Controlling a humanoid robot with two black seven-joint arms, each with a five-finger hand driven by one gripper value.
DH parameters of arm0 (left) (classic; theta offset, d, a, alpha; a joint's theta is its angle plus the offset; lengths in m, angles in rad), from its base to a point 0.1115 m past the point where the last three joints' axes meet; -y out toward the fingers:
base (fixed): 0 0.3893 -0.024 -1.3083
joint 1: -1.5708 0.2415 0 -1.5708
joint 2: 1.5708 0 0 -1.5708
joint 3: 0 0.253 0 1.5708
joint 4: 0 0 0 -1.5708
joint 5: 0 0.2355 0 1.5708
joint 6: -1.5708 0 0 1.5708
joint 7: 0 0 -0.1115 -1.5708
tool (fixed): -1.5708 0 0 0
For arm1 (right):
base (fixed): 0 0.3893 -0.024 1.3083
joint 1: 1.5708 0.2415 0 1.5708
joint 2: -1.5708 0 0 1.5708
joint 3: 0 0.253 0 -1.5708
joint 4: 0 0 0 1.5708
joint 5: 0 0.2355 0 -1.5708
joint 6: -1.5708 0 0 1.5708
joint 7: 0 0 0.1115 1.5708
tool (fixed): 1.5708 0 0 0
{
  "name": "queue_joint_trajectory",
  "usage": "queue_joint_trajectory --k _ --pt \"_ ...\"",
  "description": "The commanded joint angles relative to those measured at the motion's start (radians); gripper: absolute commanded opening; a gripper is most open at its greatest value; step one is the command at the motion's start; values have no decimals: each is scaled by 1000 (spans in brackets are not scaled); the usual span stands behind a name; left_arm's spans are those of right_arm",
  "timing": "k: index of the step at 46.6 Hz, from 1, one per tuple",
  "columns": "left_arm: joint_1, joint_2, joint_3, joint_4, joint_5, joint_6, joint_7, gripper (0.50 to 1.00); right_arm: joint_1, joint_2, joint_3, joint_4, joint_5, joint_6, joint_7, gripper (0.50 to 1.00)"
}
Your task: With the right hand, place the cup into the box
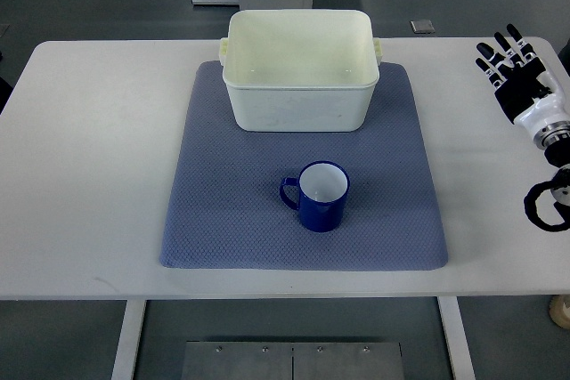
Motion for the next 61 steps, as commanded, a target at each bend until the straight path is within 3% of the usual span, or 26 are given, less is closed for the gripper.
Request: queue_joint_trajectory --k 1,23,30,38,53,61 --pt "0 0 0 0 0 0 0 1000 -3 -11 4 0 2 5 -2 1000" --pt "0 0 0 -1 0 0 0 1000 -39 -139 0 45 5 34 1 1000" --pt "0 0 0 0 0 0 0 1000 -106 -182 18 212 -29 32 8 1000" --pt "0 0 0 0 0 0 0 1000 -175 -180 49 283 -187 32 13 1000" --pt "0 0 0 0 0 0 0 1000 -289 -188 104 398 -474 61 140 1000" --pt "0 0 0 0 0 0 0 1000 -388 -223 127 511 -528 107 163 1000"
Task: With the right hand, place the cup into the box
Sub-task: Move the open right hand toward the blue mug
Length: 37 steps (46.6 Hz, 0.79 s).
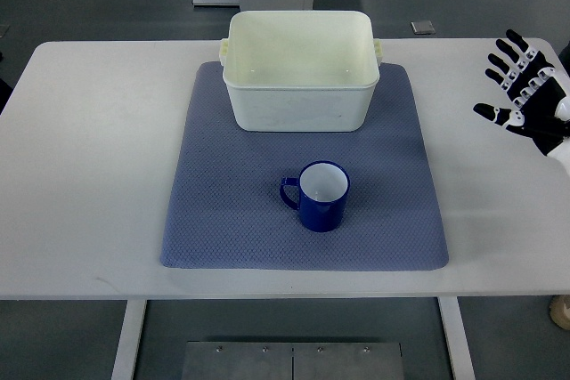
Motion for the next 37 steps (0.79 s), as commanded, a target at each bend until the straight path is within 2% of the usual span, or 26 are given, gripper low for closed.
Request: queue_joint_trajectory --k 1,7,14,27,37 --pt "0 0 0 -1 0 0 0 1000 -38 -13 3 40 -15 19 1 1000" --pt "0 0 0 0 0 0 0 1000 -75 -13 3 53 -65 34 6 1000" --pt "0 0 0 0 0 0 0 1000 -146 -14 -1 92 -133 35 58 1000" --pt "0 0 0 0 0 0 0 1000 -213 -8 -30 132 -205 32 82 1000" --pt "0 0 0 -1 0 0 0 1000 -220 50 -90 152 -315 5 69 1000"
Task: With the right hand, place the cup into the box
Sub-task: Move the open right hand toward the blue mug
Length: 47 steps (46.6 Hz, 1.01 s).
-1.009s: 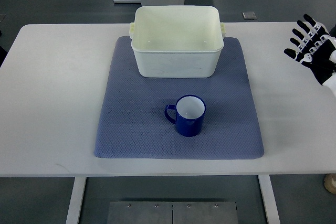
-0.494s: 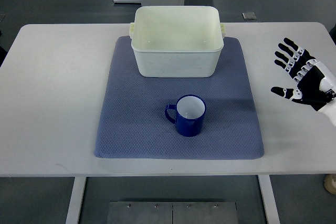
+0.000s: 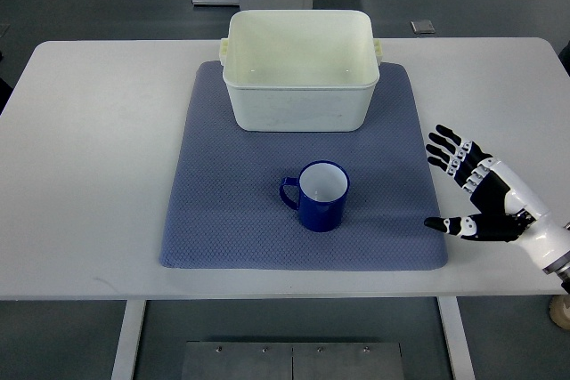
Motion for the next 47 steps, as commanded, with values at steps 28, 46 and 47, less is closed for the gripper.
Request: queue_joint_trajectory --k 28,46,47 --pt "0 0 0 0 0 0 0 1000 169 136 -172 -53 -176 -187 -135 1000" --pt "0 0 0 -1 0 0 0 1000 205 194 -238 -79 -209 -203 -179 1000" --pt "0 0 0 0 0 0 0 1000 209 200 -241 -84 -209 -207 -181 1000"
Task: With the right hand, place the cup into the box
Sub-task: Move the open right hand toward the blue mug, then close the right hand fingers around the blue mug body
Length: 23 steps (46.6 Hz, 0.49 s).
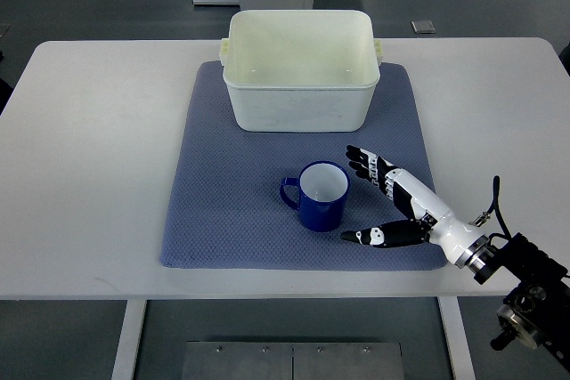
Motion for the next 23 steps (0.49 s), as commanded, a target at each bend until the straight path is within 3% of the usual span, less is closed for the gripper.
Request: queue_joint_trajectory --k 1,23 --pt "0 0 0 -1 0 0 0 1000 16 22 -14 -17 -2 -15 -10 1000" --pt "0 0 0 1 0 0 0 1000 85 109 -78 -103 -2 -55 -62 1000"
